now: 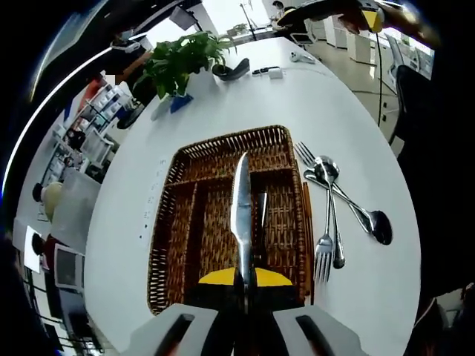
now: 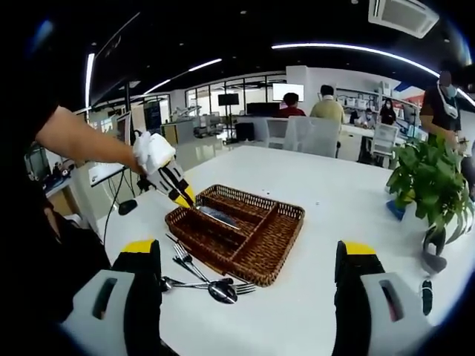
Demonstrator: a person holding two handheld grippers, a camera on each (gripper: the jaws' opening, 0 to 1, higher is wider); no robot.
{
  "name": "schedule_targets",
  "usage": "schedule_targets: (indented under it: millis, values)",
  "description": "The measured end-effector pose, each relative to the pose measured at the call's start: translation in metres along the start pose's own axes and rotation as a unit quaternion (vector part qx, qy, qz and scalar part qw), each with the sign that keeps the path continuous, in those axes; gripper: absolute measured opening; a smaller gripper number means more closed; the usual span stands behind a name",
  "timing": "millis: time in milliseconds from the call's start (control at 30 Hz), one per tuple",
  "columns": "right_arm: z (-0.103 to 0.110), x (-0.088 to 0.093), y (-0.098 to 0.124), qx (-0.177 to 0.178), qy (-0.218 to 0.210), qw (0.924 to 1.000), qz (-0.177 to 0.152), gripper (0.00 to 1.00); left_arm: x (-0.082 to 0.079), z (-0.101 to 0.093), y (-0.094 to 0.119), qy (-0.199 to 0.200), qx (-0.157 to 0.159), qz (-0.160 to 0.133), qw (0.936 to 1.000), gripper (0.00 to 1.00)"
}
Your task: Arrange the knives, forks, and spoons in their matching storage slots by inserting each utensil handle-first until every utensil is classified and aligned in the correct compartment
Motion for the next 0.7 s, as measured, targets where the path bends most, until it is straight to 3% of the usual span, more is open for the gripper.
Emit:
schedule_targets:
  millis: [200, 700]
  values:
    - [-0.003, 0.002, -0.002, -0.011, 0.015, 0.9995, 0.027, 0.99, 0.009, -0.006, -0.008, -0.002, 0.014, 0.005, 0.9999, 0.03]
    - [-0.032, 0.000, 0.012, -0.002, 0.016, 0.9994, 0.031, 0.99, 0.025, -0.018, -0.022, 0.010, 0.039, 0.011, 0.9991, 0.03]
Point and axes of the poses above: the point that each gripper's makers call its tool centre point, and the gripper's own axes: y roughly backward along the fingers, z roughly to its left, x roughly out of its underside, the point moved 10 cm from there along y, roughly backward along the fingers, and after that the axes turned 9 degrees about -x, right-handed, at the moved point
